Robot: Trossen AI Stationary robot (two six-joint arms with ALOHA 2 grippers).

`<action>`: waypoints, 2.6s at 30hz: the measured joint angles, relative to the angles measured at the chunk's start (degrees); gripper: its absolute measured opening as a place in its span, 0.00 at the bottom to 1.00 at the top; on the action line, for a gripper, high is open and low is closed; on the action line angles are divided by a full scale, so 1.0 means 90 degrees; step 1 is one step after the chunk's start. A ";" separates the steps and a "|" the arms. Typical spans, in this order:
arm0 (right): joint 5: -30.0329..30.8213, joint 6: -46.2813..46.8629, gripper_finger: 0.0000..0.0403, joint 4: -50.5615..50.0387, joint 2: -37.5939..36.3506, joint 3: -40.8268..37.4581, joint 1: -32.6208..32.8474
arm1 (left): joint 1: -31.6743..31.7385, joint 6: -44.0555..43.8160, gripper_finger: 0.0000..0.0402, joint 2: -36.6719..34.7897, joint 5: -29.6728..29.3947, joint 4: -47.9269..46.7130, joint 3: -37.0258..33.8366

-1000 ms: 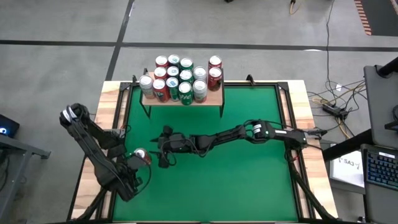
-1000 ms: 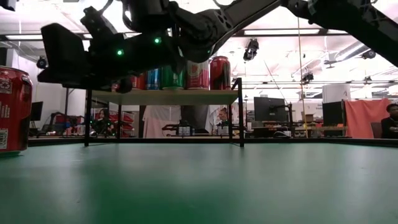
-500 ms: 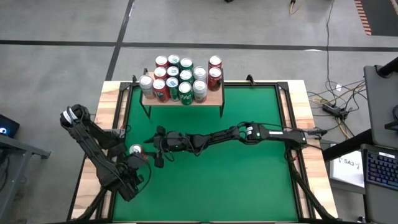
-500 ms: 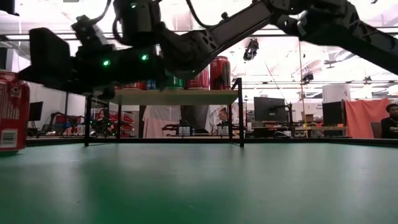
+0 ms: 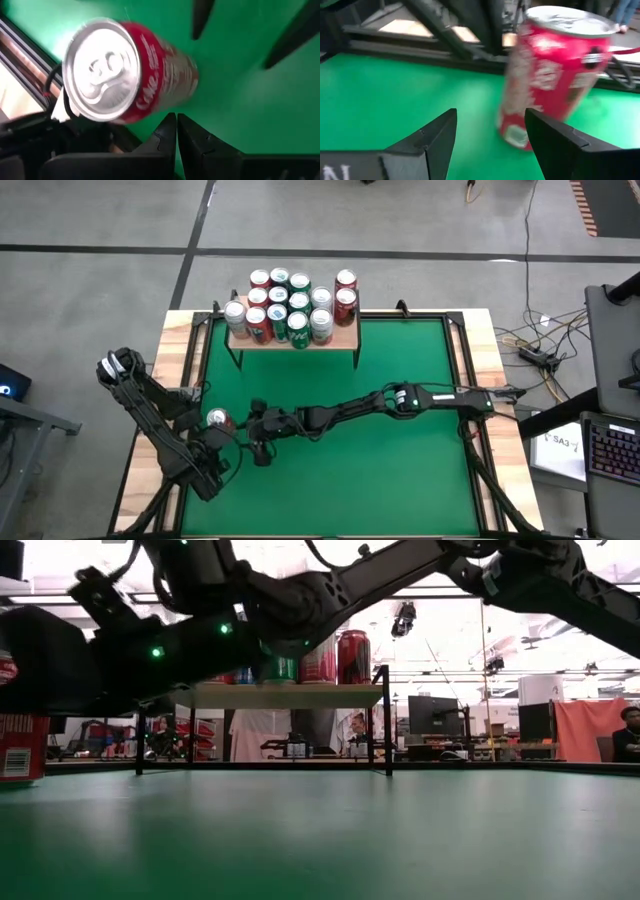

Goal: Place canned beverage on shelf
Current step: Put the red can on the shelf

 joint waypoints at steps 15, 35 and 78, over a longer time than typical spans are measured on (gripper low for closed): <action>0.0040 0.0601 0.56 -0.1015 -0.0429 0.0002 -0.0152 | -0.0313 0.0878 0.00 -0.0067 -0.0404 -0.0225 0.1372; 0.0510 0.0913 0.91 0.0135 -0.0405 0.0005 -0.0230 | -0.0629 0.1314 0.00 -0.0482 -0.2830 -0.0997 0.2421; 0.0782 0.0130 0.20 -0.0307 -0.0215 0.0533 -0.0280 | -0.0553 0.2047 0.00 -0.0631 -0.5145 -0.0994 0.2900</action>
